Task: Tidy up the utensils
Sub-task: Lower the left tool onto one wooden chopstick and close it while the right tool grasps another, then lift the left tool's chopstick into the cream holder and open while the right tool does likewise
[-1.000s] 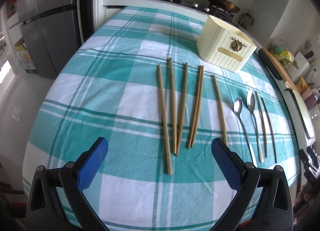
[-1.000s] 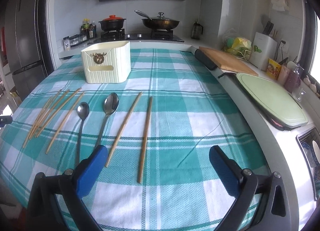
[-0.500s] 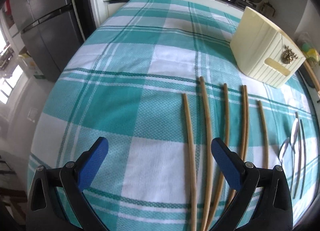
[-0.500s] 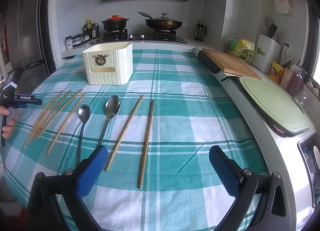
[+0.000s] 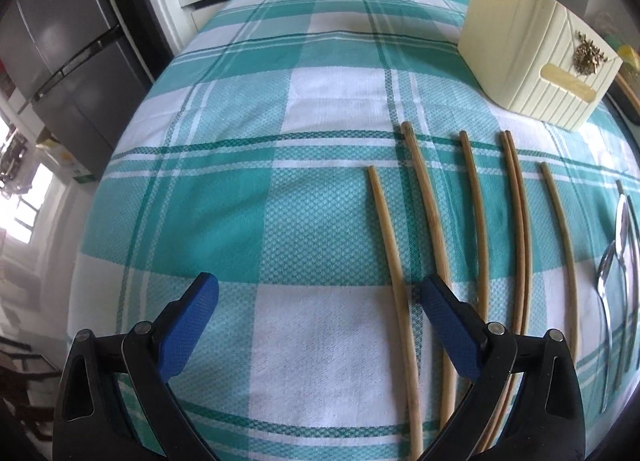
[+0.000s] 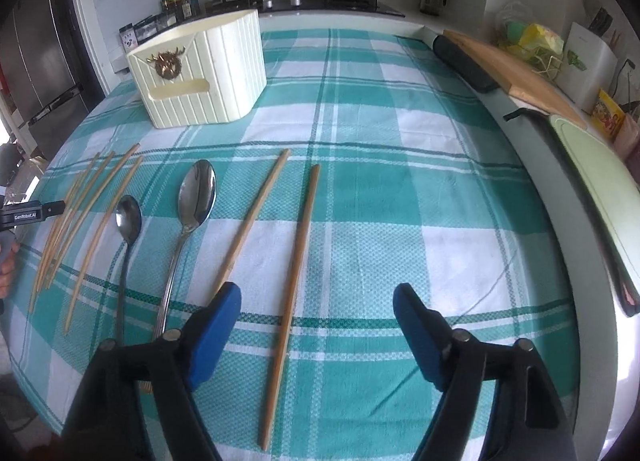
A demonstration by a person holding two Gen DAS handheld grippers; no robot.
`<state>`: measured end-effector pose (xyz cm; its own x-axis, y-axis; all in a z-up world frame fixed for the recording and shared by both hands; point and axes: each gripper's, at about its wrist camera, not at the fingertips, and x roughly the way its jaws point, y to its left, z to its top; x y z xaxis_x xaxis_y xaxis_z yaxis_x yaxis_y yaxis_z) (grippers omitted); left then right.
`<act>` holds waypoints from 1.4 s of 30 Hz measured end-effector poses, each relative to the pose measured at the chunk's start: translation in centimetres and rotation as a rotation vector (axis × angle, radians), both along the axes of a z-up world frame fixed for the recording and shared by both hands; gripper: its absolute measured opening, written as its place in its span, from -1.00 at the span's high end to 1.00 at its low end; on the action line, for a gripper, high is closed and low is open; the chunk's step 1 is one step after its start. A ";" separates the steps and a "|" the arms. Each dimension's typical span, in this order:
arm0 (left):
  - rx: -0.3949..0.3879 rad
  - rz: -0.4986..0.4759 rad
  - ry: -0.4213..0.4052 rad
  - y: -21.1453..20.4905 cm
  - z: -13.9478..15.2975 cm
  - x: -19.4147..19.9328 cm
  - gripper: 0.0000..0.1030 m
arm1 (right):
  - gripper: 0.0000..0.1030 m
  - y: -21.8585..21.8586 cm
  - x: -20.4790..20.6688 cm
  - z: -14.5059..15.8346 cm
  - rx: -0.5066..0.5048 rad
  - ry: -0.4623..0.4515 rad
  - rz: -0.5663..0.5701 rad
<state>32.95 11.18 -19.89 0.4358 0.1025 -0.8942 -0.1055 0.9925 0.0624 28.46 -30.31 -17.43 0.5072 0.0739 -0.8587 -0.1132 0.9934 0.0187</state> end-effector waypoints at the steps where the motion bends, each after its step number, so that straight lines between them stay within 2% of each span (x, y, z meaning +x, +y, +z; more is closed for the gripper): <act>1: 0.001 -0.006 0.004 0.0 -0.1 0.1 -0.93 | -0.39 0.1 0.5 -0.4 0.007 0.018 0.008; 3: 0.006 -0.020 0.005 -0.2 -0.1 0.2 -0.92 | -0.24 0.3 1.5 -1.1 0.019 0.054 0.020; 6: -0.022 -0.048 0.029 -0.1 0.0 0.5 -0.71 | -0.09 0.6 2.8 -2.1 0.024 0.107 0.049; 10: -0.039 -0.080 0.071 -0.5 0.4 1.4 -0.33 | -0.07 1.5 4.8 -2.5 -0.003 0.131 0.108; 12: -0.026 -0.103 0.106 -1.0 0.5 2.3 -0.29 | -0.07 2.1 6.2 -2.7 -0.028 0.141 0.132; 14: -0.034 -0.132 0.130 -1.6 0.6 3.1 -0.06 | -0.04 2.6 7.8 -2.8 -0.054 0.148 0.144; 15: -0.044 -0.141 0.141 -1.8 0.7 3.6 0.18 | 0.08 2.7 8.5 -2.7 -0.061 0.146 0.138; 16: -0.054 -0.144 0.149 -2.0 0.8 3.9 0.49 | 0.32 2.9 9.3 -2.6 -0.057 0.148 0.134; 17: -0.059 -0.143 0.155 -2.1 0.9 4.2 0.70 | 0.44 2.9 10.0 -2.6 -0.052 0.151 0.126; 18: -0.067 -0.141 0.161 -2.2 0.9 4.5 0.86 | 0.66 3.0 10.6 -2.6 -0.059 0.147 0.114; 19: -0.067 -0.135 0.159 -2.3 0.9 4.7 0.89 | 0.86 3.0 11.0 -2.6 -0.059 0.149 0.111; 22: -0.078 -0.129 0.129 -2.5 1.2 4.9 0.91 | 0.90 2.6 11.8 -2.5 -0.039 0.139 0.084; 24: -0.095 -0.122 0.080 -2.3 2.3 4.2 0.92 | 0.90 2.3 11.4 -1.3 0.007 0.098 0.074; 29: -0.143 -0.127 -0.089 -1.4 8.0 1.1 0.92 | 0.90 2.3 7.9 4.8 0.087 -0.060 0.104; 35: -0.219 -0.143 -0.284 -0.8 15.5 -3.7 0.92 | 0.90 2.4 1.8 12.1 0.177 -0.245 0.146; 38: -0.234 -0.153 -0.359 -0.7 18.0 -5.6 0.92 | 0.90 2.7 -0.9 14.4 0.187 -0.344 0.158; 42: -0.254 -0.162 -0.427 -1.1 20.0 -6.5 0.92 | 0.90 3.7 -2.5 16.3 0.167 -0.467 0.167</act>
<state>26.42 10.08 0.11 0.7595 -0.1932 -0.6211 0.0870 0.9765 -0.1972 26.01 -26.61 -1.09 0.8025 0.3032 -0.5138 -0.3043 0.9488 0.0846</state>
